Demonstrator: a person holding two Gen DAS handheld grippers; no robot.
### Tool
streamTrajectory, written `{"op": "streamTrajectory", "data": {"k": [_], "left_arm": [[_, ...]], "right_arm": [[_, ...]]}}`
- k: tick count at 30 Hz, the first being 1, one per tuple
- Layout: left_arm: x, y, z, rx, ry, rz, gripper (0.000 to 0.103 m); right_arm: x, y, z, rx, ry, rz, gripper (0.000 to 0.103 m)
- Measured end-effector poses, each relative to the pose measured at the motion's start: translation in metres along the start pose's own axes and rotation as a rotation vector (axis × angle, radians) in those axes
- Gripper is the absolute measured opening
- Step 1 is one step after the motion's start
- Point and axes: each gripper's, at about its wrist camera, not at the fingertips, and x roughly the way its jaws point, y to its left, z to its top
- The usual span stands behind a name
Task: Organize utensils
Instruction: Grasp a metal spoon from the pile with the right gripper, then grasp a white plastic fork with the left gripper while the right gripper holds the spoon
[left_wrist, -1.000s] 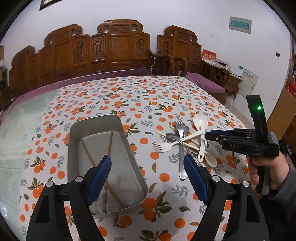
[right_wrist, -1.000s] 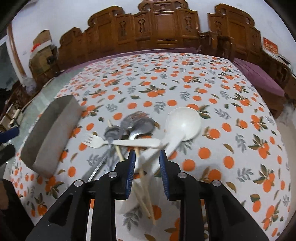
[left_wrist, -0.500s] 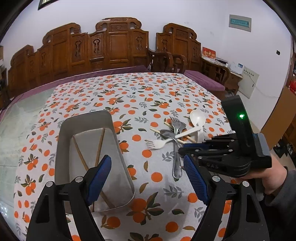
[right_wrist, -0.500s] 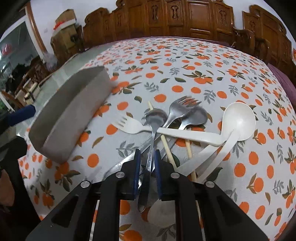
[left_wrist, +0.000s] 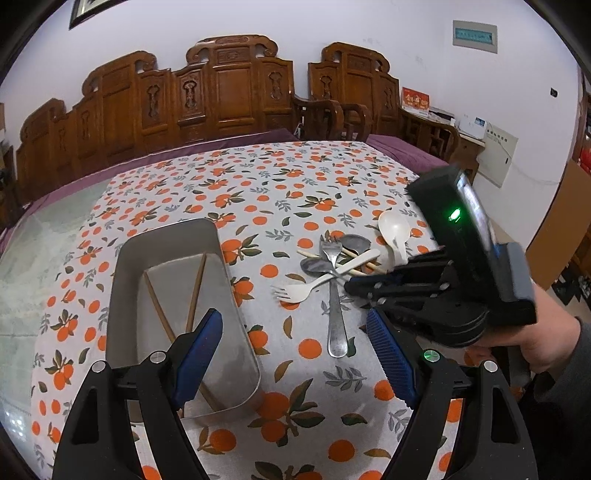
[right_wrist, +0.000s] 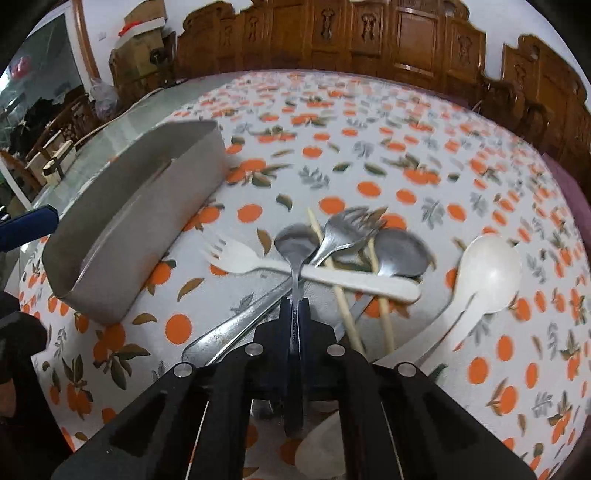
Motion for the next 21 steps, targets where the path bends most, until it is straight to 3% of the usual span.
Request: {"op": "streamTrajectory", "data": {"k": [4,9,16,21], "left_arm": [[0.005,-0.001,0.005,0.004,0.023,0.002,0.077],[0.018,-0.006,0.019,0.025,0.047,0.002,0.077],[0.061,-0.025,0.044,0.119,0.129,-0.036,0.06],[0.103,-0.031,0.049,0.181,0.259,-0.027,0.047]], "right_arm": [[-0.03,-0.016,0.005,0.043,-0.086,0.012,0.005],[-0.049,-0.045,0.006,0.1,-0.132,0.007,0.005],[-0.06,-0.075,0.001,0.154,-0.152,-0.006,0.005],[-0.063,-0.089,-0.002,0.187,-0.155,-0.004,0.005]]}}
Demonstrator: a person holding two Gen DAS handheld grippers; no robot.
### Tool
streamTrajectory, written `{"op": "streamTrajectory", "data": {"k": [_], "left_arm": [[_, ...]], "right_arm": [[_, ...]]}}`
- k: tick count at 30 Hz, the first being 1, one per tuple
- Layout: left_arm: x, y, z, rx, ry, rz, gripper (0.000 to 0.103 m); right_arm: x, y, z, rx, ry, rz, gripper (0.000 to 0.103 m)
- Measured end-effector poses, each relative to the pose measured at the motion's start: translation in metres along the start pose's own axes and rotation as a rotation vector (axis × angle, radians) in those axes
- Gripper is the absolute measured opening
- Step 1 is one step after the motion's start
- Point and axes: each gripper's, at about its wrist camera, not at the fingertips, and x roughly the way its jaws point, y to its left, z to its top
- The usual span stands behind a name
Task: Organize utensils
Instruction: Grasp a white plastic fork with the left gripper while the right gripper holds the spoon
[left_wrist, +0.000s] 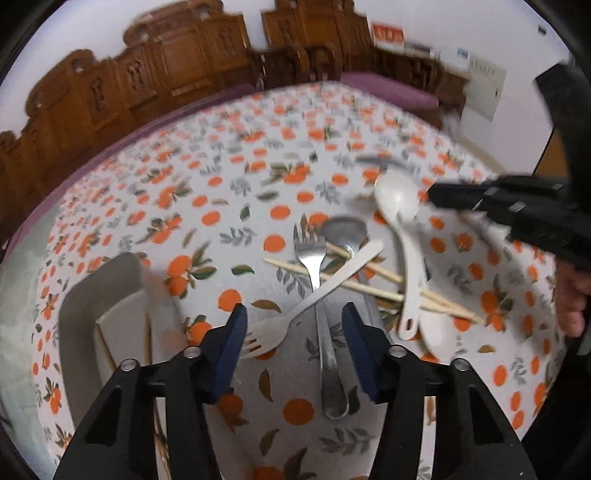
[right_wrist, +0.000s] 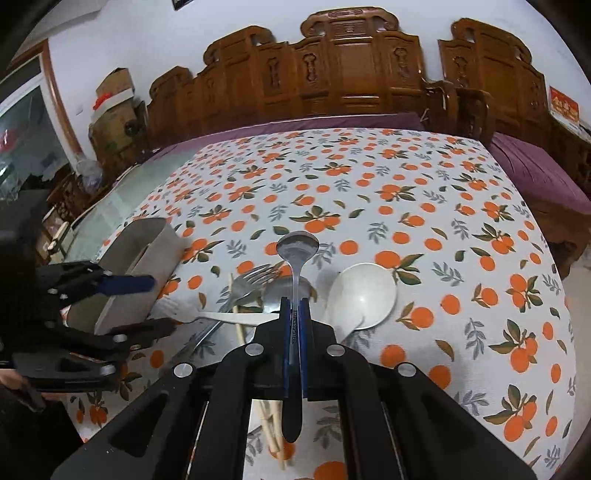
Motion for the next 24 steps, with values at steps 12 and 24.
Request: {"op": "streamTrajectory", "data": {"k": [12,24], "left_arm": [[0.045,0.001,0.012,0.061,0.155,0.07,0.025],[0.054,-0.005,0.025,0.116,0.174,0.038,0.018]], "right_arm": [[-0.001,0.002,0.004,0.011,-0.003,0.046,0.005],[0.002,0.006,0.003,0.002,0.009,0.049,0.006]]}}
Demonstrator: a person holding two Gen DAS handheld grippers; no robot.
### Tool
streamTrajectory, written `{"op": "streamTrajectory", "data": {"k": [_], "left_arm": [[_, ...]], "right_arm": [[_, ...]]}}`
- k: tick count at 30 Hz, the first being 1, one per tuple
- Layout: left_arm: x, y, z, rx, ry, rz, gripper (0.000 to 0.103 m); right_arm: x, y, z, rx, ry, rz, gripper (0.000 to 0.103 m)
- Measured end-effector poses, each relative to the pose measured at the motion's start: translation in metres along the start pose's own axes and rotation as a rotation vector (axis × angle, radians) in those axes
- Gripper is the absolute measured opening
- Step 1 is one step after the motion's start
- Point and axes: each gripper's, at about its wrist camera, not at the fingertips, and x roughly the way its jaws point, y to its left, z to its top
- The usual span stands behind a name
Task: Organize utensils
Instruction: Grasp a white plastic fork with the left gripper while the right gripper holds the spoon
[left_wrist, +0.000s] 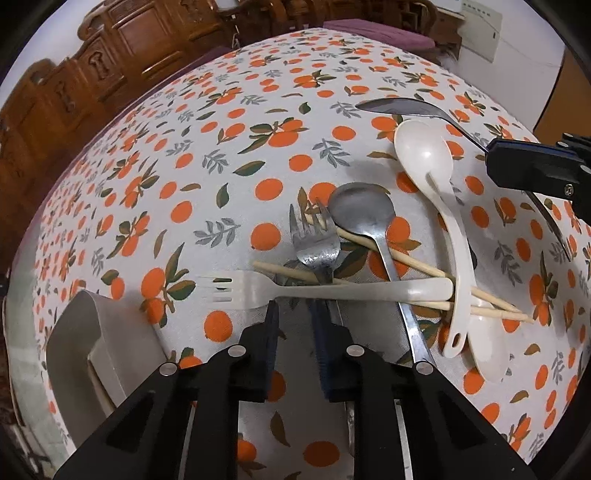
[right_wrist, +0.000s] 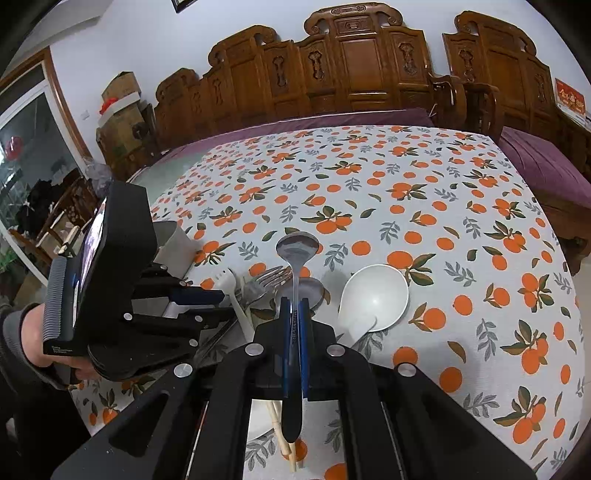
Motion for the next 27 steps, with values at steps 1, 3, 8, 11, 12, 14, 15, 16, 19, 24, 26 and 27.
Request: {"op": "streamTrajectory", "data": {"k": [1,3,8,11,12,14,15,16,19,24,26,27], "left_arm": [[-0.002,0.001,0.0,-0.014,-0.004,0.002,0.018],[-0.009,0.005,-0.001,-0.054,-0.027,-0.001,0.018],[-0.019,0.016,0.0,-0.196,-0.08,-0.031,0.031],[-0.014,0.028,0.005,-0.327,-0.081,-0.04,0.037],[-0.012,0.031,0.006,-0.361,-0.076,-0.04,0.038],[-0.008,0.035,0.007,-0.431,-0.061,-0.033,0.038],[-0.005,0.036,0.007,-0.463,-0.051,-0.024,0.038],[-0.004,0.035,0.007,-0.481,-0.045,-0.027,0.038],[0.0,0.032,0.005,-0.509,-0.024,-0.012,0.038],[0.003,0.029,-0.002,-0.55,-0.006,-0.016,0.038],[0.004,0.027,-0.004,-0.544,-0.006,-0.007,0.038],[0.003,0.027,-0.004,-0.538,-0.007,-0.004,0.038]], "right_arm": [[0.0,0.0,0.0,-0.001,-0.001,0.0,0.006],[0.0,0.0,0.0,-0.001,0.0,-0.002,0.006],[0.0,0.0,0.001,0.002,-0.004,-0.003,0.006],[-0.001,-0.002,0.002,0.008,-0.005,-0.007,0.006],[-0.001,-0.003,0.002,0.01,-0.007,-0.007,0.006],[-0.001,-0.004,0.002,0.014,-0.008,-0.007,0.006],[-0.002,-0.005,0.002,0.016,-0.008,-0.01,0.006],[-0.002,-0.006,0.002,0.018,-0.01,-0.01,0.006],[-0.003,-0.007,0.003,0.022,-0.014,-0.009,0.006],[-0.004,-0.007,0.004,0.025,-0.02,-0.009,0.006],[-0.005,-0.007,0.004,0.025,-0.022,-0.007,0.006],[-0.005,-0.007,0.004,0.025,-0.022,-0.008,0.006]]}}
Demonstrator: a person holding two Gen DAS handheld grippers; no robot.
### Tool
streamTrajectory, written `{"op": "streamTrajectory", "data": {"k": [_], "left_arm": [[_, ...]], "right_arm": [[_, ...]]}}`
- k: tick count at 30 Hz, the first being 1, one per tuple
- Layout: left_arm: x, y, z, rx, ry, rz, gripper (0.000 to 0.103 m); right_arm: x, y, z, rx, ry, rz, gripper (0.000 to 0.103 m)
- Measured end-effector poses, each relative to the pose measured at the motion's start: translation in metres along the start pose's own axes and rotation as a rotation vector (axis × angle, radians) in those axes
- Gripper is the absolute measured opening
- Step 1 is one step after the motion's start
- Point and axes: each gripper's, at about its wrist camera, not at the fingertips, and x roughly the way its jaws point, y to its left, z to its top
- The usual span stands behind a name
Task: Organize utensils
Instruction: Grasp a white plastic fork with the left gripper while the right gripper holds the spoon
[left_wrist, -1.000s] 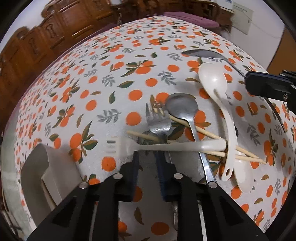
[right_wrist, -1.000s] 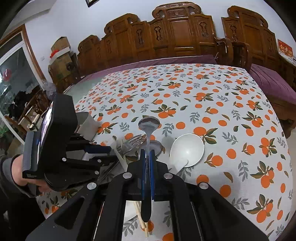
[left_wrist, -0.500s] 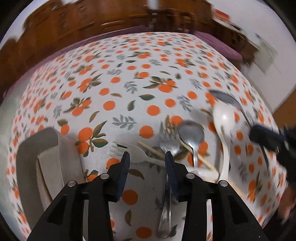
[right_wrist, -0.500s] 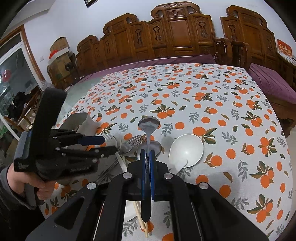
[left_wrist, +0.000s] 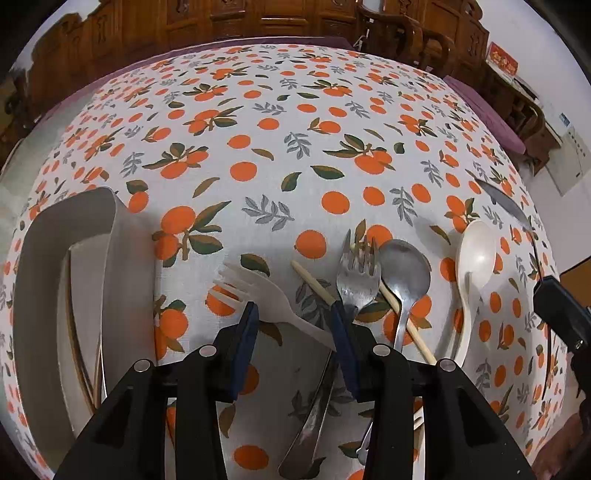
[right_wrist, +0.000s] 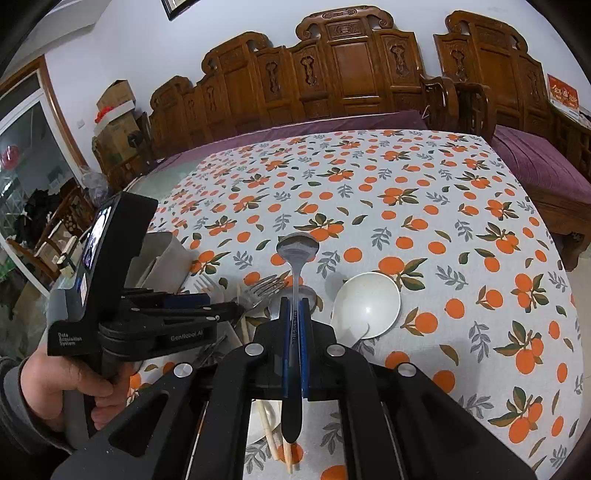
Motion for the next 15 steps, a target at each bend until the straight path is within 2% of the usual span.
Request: {"op": "streamTrajectory", "data": {"k": [4,8,11,13,15], "left_arm": [[0.0039,-0.0029,-0.0031,0.07,0.005,0.032,0.038],[0.0,-0.0031,-0.0069,0.127,-0.005,0.03,0.037],[-0.0013,-0.0015,-0.0067,0.139,-0.009,0.023,0.013],[-0.0012,-0.0016,-0.0069,0.15,-0.006,0.021,0.007],[-0.0014,-0.0021,-0.0075,0.165,-0.009,0.021,0.006]], "right_arm": [[-0.0002,0.0005,0.0004,0.0,0.0,-0.001,0.006],[0.0003,0.0001,0.0009,-0.002,-0.002,0.001,0.006],[0.0002,0.0003,0.001,-0.005,0.0,0.0,0.006],[0.0003,0.0009,0.0011,-0.006,0.0,0.001,0.006],[0.0005,0.0015,0.0013,-0.008,0.002,-0.001,0.006]]}}
